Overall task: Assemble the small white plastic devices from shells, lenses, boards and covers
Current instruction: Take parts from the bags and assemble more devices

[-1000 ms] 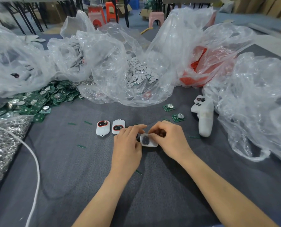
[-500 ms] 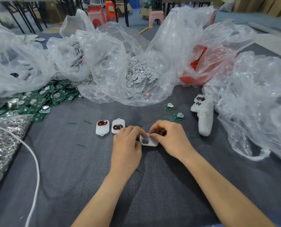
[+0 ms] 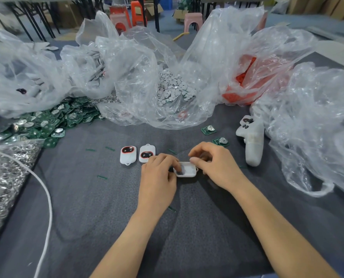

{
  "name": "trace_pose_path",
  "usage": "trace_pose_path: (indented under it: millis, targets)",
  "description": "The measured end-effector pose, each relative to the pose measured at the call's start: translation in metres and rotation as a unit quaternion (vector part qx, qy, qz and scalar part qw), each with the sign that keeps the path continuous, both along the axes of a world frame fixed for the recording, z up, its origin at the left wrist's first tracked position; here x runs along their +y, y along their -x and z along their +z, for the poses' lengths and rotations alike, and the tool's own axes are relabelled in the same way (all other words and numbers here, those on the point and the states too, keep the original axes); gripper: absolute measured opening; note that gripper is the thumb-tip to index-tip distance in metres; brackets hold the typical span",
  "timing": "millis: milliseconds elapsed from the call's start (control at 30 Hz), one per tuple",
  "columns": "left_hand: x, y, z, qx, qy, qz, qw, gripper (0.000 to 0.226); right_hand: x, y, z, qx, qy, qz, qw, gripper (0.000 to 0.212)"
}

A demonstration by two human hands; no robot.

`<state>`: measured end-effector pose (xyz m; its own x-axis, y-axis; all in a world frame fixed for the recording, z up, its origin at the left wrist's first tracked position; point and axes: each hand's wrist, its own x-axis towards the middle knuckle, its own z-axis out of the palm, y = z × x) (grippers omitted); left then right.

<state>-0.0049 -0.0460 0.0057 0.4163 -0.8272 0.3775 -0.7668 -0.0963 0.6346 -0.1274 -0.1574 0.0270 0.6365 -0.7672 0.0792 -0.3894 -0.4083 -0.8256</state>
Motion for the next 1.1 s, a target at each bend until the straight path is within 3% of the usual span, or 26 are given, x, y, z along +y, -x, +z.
trace_pose_path:
  millis: [433, 500, 633, 733, 833, 967, 1033, 1100]
  targets:
    - [0.0, 0.002, -0.002, 0.01, 0.017, -0.001, 1.0, 0.025, -0.002, 0.003, -0.001, 0.022, 0.024, 0.022, 0.999, 0.01]
    - [0.0, 0.001, -0.002, 0.045, 0.046, 0.007, 0.998, 0.029, -0.001, 0.001, 0.0, -0.004, 0.04, 0.017, 0.999, 0.01]
    - [0.002, -0.005, 0.0, 0.135, 0.117, 0.068, 0.982, 0.039, 0.004, -0.001, 0.002, -0.02, 0.041, 0.075, 0.996, 0.028]
    - [0.003, -0.01, -0.002, 0.211, 0.138, 0.114, 0.961, 0.047, 0.004, -0.001, -0.001, -0.009, 0.119, 0.071, 0.99, 0.025]
    - [0.002, -0.008, -0.003, 0.225, 0.131, 0.117, 0.958, 0.05, -0.004, 0.001, -0.006, 0.064, 0.231, -0.035, 0.97, 0.026]
    - [0.0, -0.005, -0.003, 0.214, 0.117, 0.1, 0.964, 0.052, -0.007, 0.002, -0.011, 0.219, 0.24, -0.081, 0.942, 0.042]
    - [0.0, -0.005, -0.004, 0.207, 0.113, 0.094, 0.967, 0.051, -0.004, 0.0, -0.011, 0.222, 0.261, -0.073, 0.936, 0.04]
    - [0.0, -0.005, -0.004, 0.204, 0.113, 0.096, 0.968, 0.049, -0.001, -0.001, -0.009, 0.168, 0.25, -0.058, 0.952, 0.035]
